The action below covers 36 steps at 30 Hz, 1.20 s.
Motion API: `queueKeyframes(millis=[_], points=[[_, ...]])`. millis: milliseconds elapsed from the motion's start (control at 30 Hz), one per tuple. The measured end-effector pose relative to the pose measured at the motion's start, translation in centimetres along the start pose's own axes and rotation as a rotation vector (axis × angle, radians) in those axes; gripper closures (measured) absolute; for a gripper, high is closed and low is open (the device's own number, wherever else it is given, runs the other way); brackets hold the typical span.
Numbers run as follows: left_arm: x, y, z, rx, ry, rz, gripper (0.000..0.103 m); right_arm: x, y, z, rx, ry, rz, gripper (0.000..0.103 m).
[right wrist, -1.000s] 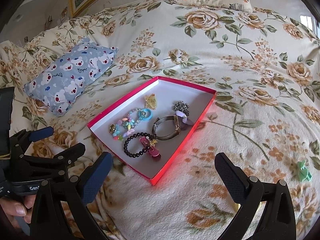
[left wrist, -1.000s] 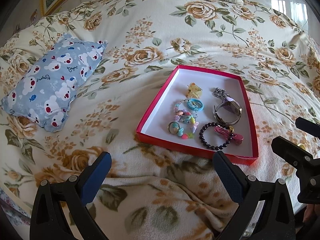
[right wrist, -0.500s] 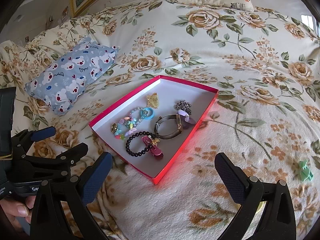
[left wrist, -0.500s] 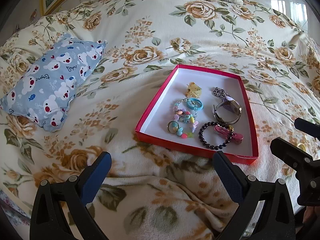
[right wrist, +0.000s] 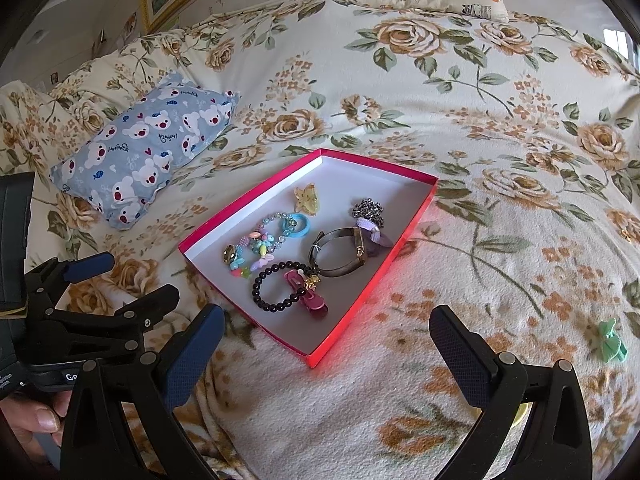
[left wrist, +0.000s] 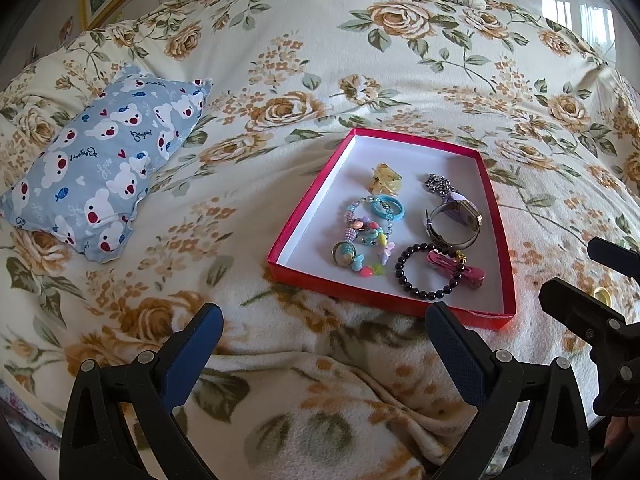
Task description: Organize jewelry
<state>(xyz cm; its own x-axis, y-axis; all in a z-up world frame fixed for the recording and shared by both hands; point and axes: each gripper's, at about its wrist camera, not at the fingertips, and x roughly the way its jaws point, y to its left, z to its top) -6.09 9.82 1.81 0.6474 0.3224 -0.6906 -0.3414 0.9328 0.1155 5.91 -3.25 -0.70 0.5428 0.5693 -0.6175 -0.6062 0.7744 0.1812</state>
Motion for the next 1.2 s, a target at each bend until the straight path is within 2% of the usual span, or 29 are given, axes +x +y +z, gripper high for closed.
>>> queueKeyframes(millis=[1200], points=[[1.0,-0.9,0.7,0.009,0.017,-0.015,0.001,0.7,-1.2,-0.1,0.034,0.016,0.008,0.000]])
